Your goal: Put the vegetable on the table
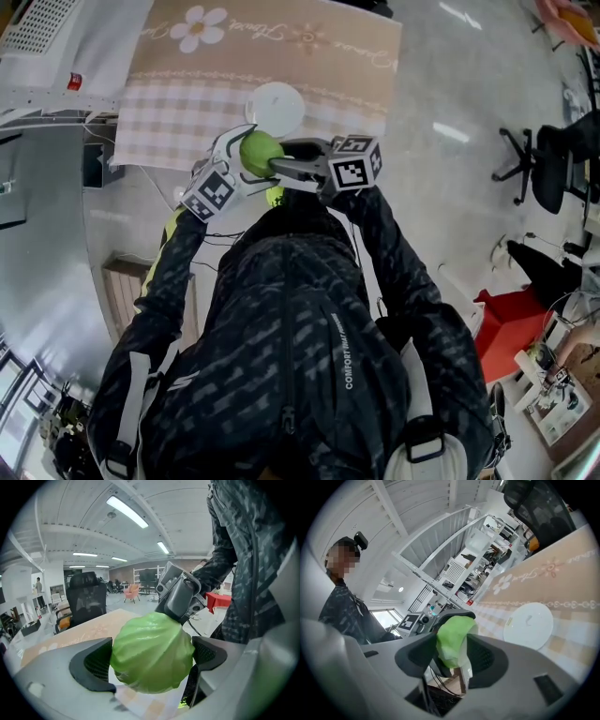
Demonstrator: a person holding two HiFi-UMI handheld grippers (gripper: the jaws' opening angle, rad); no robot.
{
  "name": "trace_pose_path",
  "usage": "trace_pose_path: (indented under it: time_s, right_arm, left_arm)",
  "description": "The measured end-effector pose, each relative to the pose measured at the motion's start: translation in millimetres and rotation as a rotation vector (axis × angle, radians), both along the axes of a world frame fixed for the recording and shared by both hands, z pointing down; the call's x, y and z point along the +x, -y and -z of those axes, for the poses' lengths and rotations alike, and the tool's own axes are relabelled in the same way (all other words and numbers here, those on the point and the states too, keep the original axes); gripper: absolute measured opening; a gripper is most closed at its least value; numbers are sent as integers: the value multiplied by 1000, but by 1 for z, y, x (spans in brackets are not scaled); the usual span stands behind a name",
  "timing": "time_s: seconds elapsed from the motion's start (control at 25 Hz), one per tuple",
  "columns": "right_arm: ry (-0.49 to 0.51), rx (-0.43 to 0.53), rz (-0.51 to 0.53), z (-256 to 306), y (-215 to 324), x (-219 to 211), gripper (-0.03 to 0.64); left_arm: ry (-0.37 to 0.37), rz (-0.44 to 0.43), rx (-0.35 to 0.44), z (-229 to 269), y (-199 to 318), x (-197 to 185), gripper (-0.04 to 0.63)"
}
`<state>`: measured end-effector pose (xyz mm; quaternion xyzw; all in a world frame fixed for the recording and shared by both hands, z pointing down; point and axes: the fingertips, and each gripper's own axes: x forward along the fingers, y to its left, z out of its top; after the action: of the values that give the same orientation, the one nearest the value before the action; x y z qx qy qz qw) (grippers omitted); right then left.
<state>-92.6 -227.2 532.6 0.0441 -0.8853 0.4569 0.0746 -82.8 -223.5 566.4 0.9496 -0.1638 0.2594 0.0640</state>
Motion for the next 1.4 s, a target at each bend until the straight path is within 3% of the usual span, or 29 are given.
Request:
trace_pose_path:
  time_s: [0.4,0.6,0.76,1.4]
  right_arm:
    - [-29,-81,-51,-37,36,3,186]
    - [-40,-105,-55,-49,57,-14,186]
    - [-53,-124,-73,-67,64,3,186]
    - [-126,-174,-110,-107,92,12,186]
  left_arm:
    - [55,-12,-46,-39,36,8,509]
    - [91,-20,-56,-52,58,-8,509]
    - [119,-20,-64,-70,65,10,509]
    - [315,3,-45,-114,96,9,509]
